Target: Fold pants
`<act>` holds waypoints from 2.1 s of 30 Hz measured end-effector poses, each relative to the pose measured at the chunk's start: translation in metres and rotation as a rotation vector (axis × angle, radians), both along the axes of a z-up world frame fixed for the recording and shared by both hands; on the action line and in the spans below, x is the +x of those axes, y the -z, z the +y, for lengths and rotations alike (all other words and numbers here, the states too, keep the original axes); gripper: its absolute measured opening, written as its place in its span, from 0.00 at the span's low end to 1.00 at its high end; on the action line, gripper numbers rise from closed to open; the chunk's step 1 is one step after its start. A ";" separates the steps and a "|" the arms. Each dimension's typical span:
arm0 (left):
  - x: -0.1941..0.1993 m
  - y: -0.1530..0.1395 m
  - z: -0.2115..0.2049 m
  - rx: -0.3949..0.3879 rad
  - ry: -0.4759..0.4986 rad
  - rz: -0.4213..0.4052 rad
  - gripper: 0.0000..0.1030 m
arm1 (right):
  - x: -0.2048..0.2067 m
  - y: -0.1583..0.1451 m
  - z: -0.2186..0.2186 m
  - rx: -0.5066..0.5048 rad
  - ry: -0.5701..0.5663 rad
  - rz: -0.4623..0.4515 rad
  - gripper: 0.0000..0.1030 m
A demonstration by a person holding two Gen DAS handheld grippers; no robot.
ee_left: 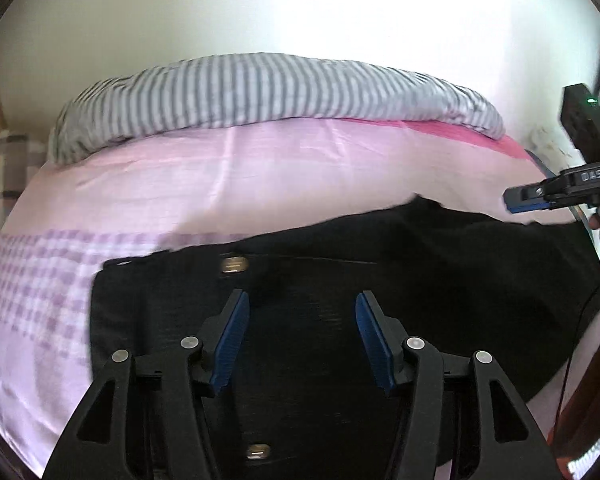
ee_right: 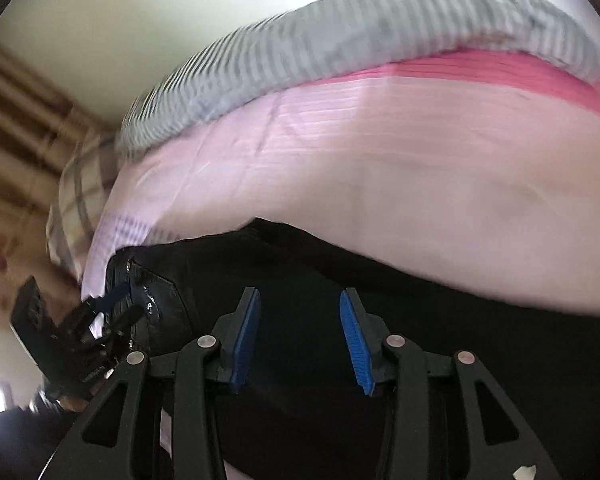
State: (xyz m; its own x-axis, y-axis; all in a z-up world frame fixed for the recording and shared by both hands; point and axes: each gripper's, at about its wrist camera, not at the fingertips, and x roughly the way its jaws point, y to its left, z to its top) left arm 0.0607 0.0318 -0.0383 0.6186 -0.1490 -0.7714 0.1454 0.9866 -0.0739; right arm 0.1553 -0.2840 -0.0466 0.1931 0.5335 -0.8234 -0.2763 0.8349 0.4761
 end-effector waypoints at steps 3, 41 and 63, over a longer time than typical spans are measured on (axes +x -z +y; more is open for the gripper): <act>-0.001 0.002 0.021 0.000 -0.041 0.009 0.55 | 0.018 0.008 0.030 -0.009 -0.088 0.032 0.39; 0.011 0.015 0.021 0.075 0.037 0.038 0.55 | 0.055 0.034 0.083 -0.140 -0.124 -0.050 0.12; 0.010 0.015 0.029 0.011 0.023 0.075 0.61 | 0.001 0.035 0.037 -0.200 0.134 -0.075 0.11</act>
